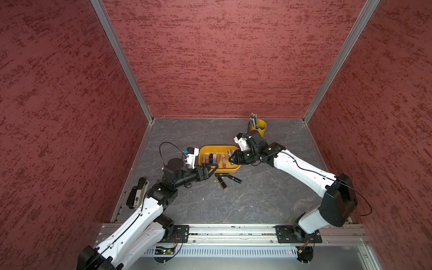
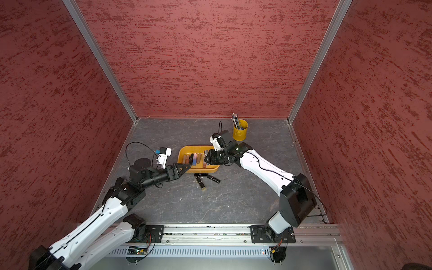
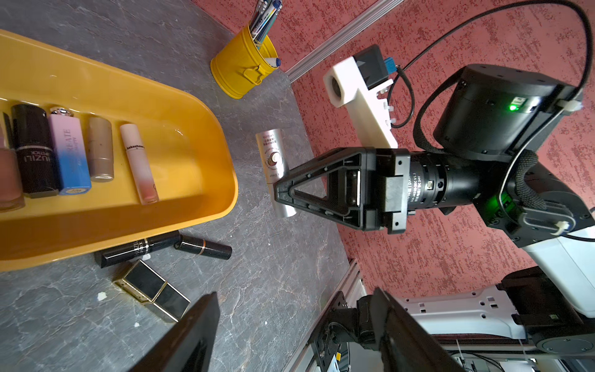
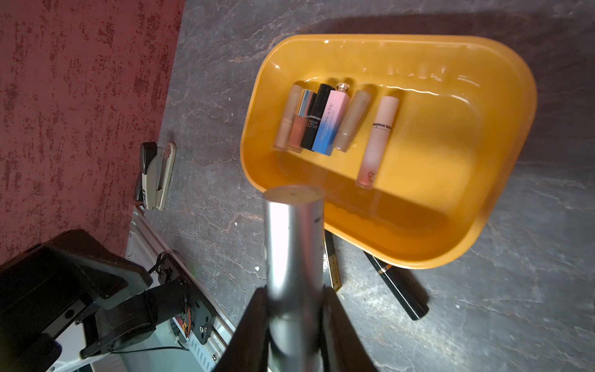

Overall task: Put the lipstick into the storage box
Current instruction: Place the lipstick in the storage box.

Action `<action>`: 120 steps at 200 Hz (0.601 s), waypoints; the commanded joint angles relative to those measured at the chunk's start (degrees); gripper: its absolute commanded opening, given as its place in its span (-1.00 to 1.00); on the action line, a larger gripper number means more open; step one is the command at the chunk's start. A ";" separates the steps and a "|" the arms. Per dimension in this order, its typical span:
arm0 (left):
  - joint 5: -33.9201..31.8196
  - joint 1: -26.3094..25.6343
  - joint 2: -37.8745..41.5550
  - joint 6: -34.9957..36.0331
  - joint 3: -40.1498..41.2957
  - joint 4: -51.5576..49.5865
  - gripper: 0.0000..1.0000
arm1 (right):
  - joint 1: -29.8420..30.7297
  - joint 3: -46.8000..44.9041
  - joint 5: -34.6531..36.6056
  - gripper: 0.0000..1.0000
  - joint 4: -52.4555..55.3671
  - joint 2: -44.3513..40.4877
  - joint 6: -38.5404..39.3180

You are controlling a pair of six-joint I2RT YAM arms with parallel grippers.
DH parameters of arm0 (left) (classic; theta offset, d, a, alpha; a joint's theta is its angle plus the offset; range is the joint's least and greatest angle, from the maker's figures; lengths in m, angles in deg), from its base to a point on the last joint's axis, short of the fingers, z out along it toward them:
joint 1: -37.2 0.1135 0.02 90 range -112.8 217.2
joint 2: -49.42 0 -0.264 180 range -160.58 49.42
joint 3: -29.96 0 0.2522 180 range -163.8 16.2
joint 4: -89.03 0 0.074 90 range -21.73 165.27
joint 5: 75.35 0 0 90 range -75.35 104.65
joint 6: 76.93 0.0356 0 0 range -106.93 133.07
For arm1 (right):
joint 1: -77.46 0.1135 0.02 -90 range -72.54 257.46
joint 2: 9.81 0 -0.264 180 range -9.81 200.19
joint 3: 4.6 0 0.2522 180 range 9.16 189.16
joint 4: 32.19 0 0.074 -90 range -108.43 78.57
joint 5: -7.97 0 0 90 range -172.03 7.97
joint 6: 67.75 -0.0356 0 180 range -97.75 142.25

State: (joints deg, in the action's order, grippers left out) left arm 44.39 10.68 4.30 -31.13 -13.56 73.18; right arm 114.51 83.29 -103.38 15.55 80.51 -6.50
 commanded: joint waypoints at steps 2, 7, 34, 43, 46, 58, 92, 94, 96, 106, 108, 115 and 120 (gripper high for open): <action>0.33 0.52 -0.22 0.46 0.37 -0.79 0.60 | -0.66 2.74 -0.86 -0.68 -0.43 1.66 -0.79; 0.20 0.59 -0.18 0.51 0.24 -1.23 0.70 | -0.80 3.00 -0.63 -0.68 -0.32 2.21 -0.91; -0.85 0.68 -0.13 1.05 -0.09 -4.04 0.97 | -1.59 4.69 -0.01 -0.68 -0.04 5.70 -1.91; -1.27 0.74 0.11 1.46 -0.34 -5.20 0.99 | -1.70 5.40 0.28 -0.68 -0.14 6.71 -2.13; -1.38 0.75 0.23 1.66 -0.40 -5.70 0.99 | -1.76 5.60 0.43 -0.68 -0.14 7.17 -2.22; -2.49 0.78 0.42 2.60 -1.01 -7.94 0.99 | -1.88 6.47 0.96 -0.68 -0.22 8.69 -2.41; -5.98 0.95 -0.09 5.34 -2.16 -12.91 0.99 | -2.71 8.16 2.67 -0.68 -0.40 12.98 -2.54; -6.22 0.95 -0.22 5.51 -2.21 -13.17 0.99 | -2.79 8.32 2.74 -0.68 -0.38 13.15 -2.54; -6.50 0.99 -0.36 5.70 -2.34 -13.37 0.99 | -2.87 8.42 2.85 -0.68 -0.40 13.46 -2.47; -8.10 1.03 -1.00 6.39 -2.69 -14.80 0.99 | -3.20 9.18 3.36 -0.68 -0.22 14.74 -2.23; -8.51 1.03 -1.12 6.47 -2.79 -15.21 0.99 | -3.21 9.32 3.40 -0.68 -0.14 15.00 -2.20; -9.81 1.04 -1.71 7.09 -3.16 -16.41 0.99 | -3.44 10.00 3.59 -0.68 0.03 16.03 -2.02; -10.60 1.08 -2.01 7.56 -3.55 -17.22 0.99 | -3.57 10.50 3.67 -0.68 0.14 16.80 -1.93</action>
State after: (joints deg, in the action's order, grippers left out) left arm 38.79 11.22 3.51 -27.07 -14.50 61.20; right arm 111.85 90.96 -101.76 15.72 94.96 -8.64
